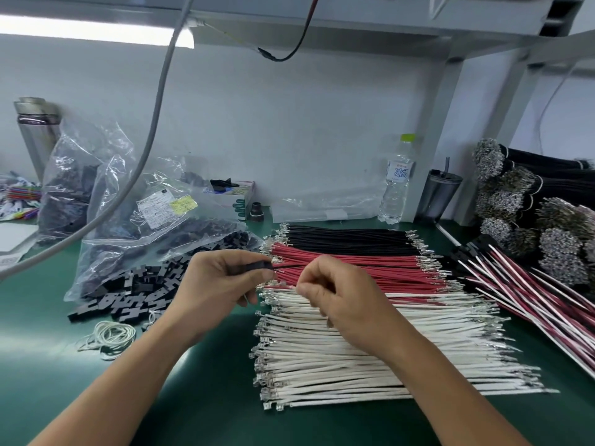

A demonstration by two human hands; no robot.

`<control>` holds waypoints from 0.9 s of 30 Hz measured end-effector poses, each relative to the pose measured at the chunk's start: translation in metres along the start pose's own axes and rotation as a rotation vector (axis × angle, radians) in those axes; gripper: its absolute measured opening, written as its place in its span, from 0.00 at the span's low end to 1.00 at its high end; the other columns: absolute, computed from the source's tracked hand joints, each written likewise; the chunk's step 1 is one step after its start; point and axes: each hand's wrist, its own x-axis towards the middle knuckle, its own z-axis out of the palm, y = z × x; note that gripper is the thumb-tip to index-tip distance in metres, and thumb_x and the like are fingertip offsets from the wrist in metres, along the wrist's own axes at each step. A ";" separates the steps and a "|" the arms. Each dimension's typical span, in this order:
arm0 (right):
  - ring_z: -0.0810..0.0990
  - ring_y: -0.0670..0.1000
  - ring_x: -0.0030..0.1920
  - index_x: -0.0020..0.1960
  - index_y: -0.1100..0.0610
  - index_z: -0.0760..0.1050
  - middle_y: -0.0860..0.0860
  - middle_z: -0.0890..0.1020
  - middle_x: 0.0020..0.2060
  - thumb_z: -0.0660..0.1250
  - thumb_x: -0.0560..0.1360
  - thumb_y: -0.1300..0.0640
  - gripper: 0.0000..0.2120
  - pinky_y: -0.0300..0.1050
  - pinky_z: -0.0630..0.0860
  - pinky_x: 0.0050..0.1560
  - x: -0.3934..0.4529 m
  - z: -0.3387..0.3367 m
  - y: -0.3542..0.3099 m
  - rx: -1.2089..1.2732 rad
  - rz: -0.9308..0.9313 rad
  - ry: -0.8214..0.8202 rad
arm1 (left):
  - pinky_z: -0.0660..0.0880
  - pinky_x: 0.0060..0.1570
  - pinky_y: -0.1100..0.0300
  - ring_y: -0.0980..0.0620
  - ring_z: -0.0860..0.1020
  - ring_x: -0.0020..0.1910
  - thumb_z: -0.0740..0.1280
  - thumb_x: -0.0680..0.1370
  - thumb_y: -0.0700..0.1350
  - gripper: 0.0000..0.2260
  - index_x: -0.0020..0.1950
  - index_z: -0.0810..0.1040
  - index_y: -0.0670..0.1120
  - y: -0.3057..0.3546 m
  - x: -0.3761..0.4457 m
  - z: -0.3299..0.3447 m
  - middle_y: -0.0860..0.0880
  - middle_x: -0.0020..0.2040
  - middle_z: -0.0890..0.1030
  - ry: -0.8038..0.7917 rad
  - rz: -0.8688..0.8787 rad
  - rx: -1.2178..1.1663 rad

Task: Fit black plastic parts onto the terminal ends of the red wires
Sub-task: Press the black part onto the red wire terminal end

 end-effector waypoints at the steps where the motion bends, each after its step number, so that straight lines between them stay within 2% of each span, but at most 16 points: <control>1: 0.77 0.40 0.38 0.47 0.47 0.78 0.39 0.79 0.37 0.68 0.80 0.55 0.04 0.34 0.72 0.39 0.001 -0.001 0.001 0.010 -0.012 0.055 | 0.77 0.29 0.63 0.50 0.78 0.26 0.78 0.68 0.40 0.08 0.47 0.89 0.45 0.003 -0.001 0.000 0.41 0.35 0.86 -0.019 -0.002 -0.024; 5: 0.77 0.44 0.45 0.46 0.48 0.83 0.43 0.77 0.43 0.71 0.77 0.59 0.06 0.34 0.73 0.45 0.000 0.001 0.003 -0.029 -0.082 0.157 | 0.78 0.30 0.63 0.50 0.79 0.27 0.77 0.66 0.39 0.12 0.48 0.88 0.41 0.010 -0.006 0.003 0.43 0.36 0.86 -0.083 0.003 -0.065; 12: 0.80 0.47 0.42 0.49 0.53 0.86 0.43 0.79 0.40 0.75 0.74 0.61 0.06 0.36 0.76 0.41 0.000 0.002 0.004 0.021 -0.225 0.261 | 0.79 0.31 0.62 0.49 0.80 0.27 0.77 0.65 0.42 0.12 0.48 0.88 0.42 0.013 -0.008 0.002 0.42 0.36 0.86 -0.105 0.010 -0.068; 15: 0.81 0.48 0.42 0.47 0.53 0.86 0.43 0.80 0.40 0.76 0.73 0.62 0.06 0.41 0.78 0.41 0.001 0.003 0.004 0.041 -0.236 0.294 | 0.79 0.31 0.61 0.48 0.80 0.27 0.78 0.66 0.41 0.12 0.48 0.88 0.43 0.013 -0.008 0.002 0.40 0.39 0.87 -0.127 0.005 -0.071; 22: 0.80 0.46 0.42 0.47 0.53 0.86 0.42 0.79 0.40 0.76 0.74 0.60 0.03 0.41 0.77 0.40 0.000 0.005 0.003 -0.070 -0.279 0.354 | 0.79 0.30 0.61 0.48 0.80 0.27 0.78 0.66 0.40 0.12 0.50 0.88 0.42 0.013 -0.007 0.002 0.39 0.42 0.87 -0.136 -0.002 -0.070; 27: 0.79 0.47 0.40 0.46 0.55 0.86 0.44 0.79 0.40 0.76 0.74 0.60 0.02 0.46 0.78 0.37 -0.001 0.005 0.001 -0.079 -0.343 0.388 | 0.79 0.31 0.61 0.48 0.79 0.27 0.78 0.66 0.40 0.13 0.50 0.88 0.41 0.014 -0.008 0.002 0.39 0.40 0.87 -0.128 0.002 -0.053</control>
